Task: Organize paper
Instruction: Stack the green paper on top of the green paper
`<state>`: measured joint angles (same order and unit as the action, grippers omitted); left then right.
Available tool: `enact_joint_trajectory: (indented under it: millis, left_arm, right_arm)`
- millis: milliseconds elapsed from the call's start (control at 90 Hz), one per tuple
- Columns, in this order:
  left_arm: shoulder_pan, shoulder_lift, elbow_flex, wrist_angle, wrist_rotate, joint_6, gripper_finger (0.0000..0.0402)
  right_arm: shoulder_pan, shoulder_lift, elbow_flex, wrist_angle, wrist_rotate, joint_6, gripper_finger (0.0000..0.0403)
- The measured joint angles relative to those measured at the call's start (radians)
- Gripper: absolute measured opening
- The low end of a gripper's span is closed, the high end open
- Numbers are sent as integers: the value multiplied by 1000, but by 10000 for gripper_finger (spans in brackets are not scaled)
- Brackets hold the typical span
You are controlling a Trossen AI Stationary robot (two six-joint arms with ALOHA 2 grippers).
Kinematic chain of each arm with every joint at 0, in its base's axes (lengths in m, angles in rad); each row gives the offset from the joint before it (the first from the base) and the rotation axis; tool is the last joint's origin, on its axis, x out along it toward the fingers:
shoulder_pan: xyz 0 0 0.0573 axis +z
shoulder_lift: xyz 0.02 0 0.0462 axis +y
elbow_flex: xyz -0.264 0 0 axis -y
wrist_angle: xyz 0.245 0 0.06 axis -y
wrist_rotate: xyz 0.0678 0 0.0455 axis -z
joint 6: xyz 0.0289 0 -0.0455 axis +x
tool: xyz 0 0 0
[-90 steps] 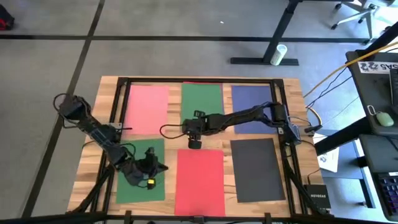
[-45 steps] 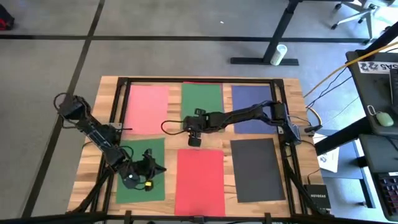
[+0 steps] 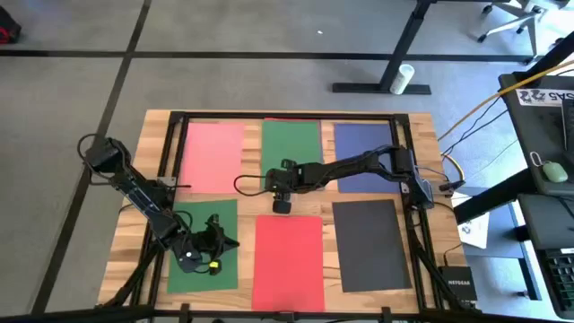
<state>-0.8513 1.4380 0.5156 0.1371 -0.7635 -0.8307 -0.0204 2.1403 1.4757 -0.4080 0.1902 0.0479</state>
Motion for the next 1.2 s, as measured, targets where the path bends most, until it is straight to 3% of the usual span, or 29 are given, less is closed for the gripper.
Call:
enact_joint_trajectory:
  millis: [256, 544, 1011, 1200]
  left_arm:
    - [0, 1, -1, 1, 0, 0, 0]
    - [0, 1, -1, 2, 0, 0, 0]
    - [43, 1, -1, 0, 0, 63, 0]
    - [-9, -61, 20, -1, 0, 112, 0]
  right_arm:
    - [0, 42, 4, 12, 3, -1, 120]
    - [2, 41, 34, -30, 11, -2, 6]
    - [81, 42, 162, -166, -52, 26, 0]
    - [127, 42, 213, -170, -114, 56, 0]
